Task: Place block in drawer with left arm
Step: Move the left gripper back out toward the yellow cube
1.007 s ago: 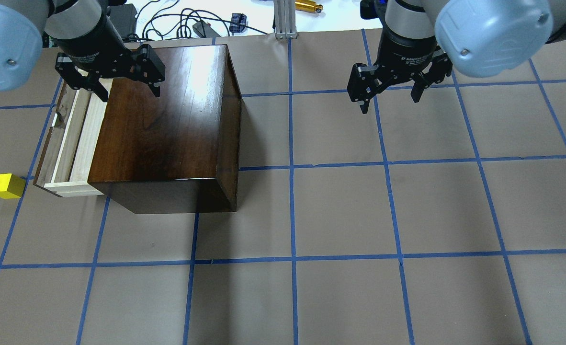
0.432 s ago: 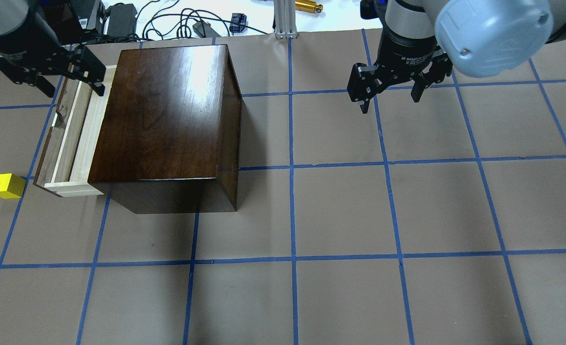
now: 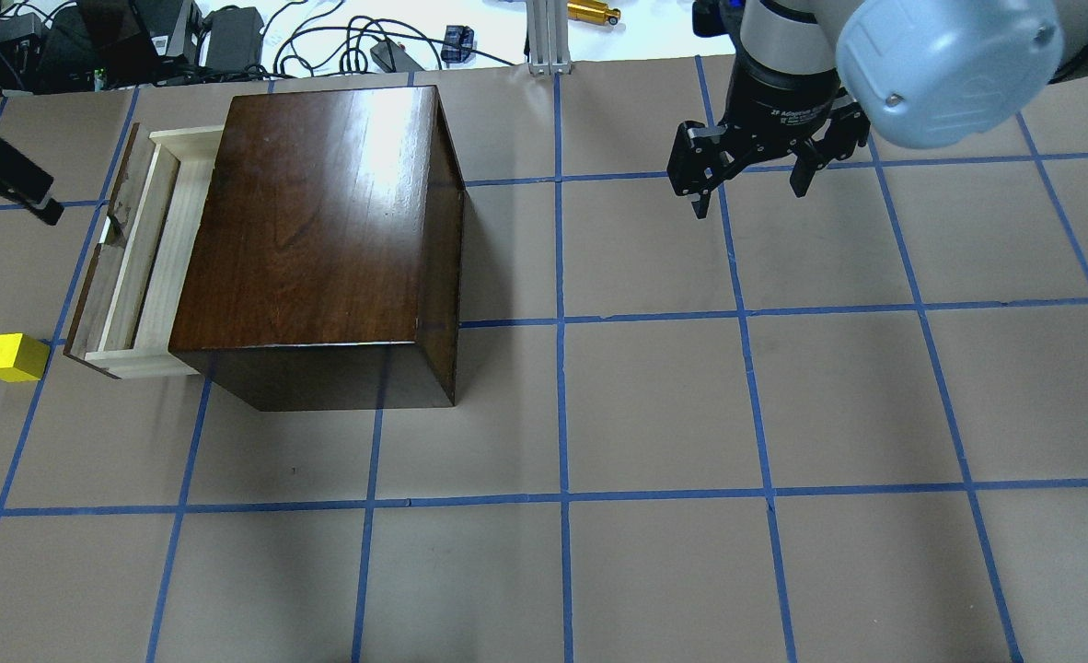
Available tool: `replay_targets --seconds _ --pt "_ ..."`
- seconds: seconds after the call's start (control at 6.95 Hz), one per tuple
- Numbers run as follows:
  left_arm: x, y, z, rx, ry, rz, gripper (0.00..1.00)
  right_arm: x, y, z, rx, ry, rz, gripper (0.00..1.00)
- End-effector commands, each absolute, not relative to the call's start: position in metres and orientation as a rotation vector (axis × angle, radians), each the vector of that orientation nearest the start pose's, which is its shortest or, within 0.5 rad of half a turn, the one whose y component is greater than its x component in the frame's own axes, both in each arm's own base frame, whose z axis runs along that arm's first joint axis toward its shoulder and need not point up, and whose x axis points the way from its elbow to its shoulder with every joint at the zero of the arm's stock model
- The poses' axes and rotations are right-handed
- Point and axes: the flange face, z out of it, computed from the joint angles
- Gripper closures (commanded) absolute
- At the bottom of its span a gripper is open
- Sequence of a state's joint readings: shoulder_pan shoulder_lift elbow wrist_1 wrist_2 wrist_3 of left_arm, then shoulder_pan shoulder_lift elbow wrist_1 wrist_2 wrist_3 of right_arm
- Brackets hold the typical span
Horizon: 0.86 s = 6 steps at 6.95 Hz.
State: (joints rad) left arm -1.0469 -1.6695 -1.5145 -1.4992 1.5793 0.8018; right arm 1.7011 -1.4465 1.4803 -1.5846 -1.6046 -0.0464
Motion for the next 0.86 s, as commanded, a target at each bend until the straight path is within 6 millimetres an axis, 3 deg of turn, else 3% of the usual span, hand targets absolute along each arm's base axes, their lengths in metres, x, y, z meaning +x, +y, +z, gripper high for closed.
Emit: replay_targets --seconds 0.0,0.29,0.58,0.72 --pt "0.220 -0.508 0.451 0.852 3.022 0.034 0.00 0.199 -0.521 0.469 -0.283 3.163 0.029 0.00" --pt "0.271 -0.492 0.417 1.100 2.969 0.050 0.00 0.199 -0.521 0.469 -0.283 3.163 0.029 0.00" --pt "0.304 -0.490 0.375 1.491 2.773 0.033 0.00 0.199 -0.521 0.469 -0.280 3.164 0.029 0.00" --pt "0.321 -0.487 0.350 1.552 2.722 0.024 0.00 0.199 -0.521 0.469 -0.283 3.163 0.029 0.00"
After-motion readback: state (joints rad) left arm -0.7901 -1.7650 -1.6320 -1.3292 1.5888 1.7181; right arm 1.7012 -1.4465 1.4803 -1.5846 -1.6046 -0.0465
